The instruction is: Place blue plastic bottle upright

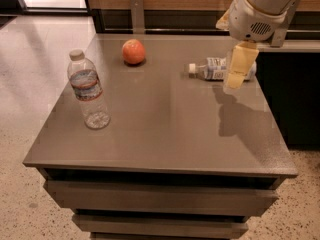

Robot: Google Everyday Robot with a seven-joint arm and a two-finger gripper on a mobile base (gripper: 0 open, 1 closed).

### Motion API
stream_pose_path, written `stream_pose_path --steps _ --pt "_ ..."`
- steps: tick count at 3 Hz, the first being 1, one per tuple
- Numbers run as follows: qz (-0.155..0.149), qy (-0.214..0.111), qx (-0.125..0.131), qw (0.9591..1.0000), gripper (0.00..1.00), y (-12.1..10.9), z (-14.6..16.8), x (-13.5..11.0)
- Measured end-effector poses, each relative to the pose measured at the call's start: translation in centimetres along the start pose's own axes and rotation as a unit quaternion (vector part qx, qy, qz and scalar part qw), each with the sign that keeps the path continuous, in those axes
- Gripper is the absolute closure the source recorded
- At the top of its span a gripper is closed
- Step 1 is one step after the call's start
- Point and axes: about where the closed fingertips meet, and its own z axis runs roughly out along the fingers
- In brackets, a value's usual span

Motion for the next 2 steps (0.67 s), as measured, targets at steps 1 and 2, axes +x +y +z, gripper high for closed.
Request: stream_pose_path --steps 1,2 --pt "-0.024 0.019 0.003 0.9995 0.00 -2.8 1.8 0.9" --pt "-0.032 0.038 0.004 0.9988 0.00 -4.8 3.5 2.0"
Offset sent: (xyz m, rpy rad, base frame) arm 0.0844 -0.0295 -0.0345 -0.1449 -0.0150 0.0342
